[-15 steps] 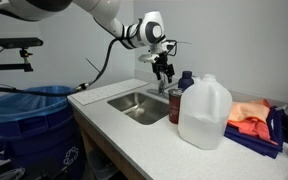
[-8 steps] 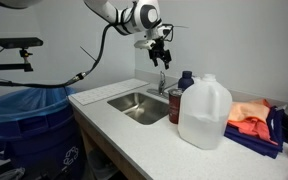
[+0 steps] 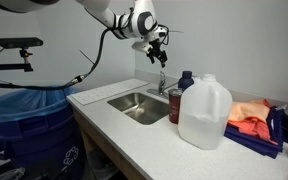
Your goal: Turn the faucet anticlockwise and then push down the handle
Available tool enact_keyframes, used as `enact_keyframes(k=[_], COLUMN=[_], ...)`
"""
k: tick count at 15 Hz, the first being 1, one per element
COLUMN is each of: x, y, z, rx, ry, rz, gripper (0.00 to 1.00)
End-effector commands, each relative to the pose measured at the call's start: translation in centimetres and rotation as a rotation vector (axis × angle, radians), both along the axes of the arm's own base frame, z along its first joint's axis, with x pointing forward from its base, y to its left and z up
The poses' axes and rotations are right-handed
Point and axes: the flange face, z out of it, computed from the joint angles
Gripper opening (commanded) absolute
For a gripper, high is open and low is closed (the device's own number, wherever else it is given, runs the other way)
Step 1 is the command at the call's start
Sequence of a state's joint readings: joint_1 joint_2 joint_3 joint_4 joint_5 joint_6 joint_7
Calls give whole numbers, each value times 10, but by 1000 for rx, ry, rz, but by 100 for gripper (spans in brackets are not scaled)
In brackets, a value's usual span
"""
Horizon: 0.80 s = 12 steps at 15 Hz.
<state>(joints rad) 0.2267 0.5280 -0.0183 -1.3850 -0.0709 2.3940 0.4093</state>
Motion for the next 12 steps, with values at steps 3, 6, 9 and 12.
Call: enact_keyframes(k=[3,6,9,12], x=[14,17,13,13], y=[21,29,30,19], z=[-25,-42,-52,-52], rx=[2,3,5,6], ry=[-106,-115,-88,-63], rz=[32,38,37,23], gripper=[100,100,100,100])
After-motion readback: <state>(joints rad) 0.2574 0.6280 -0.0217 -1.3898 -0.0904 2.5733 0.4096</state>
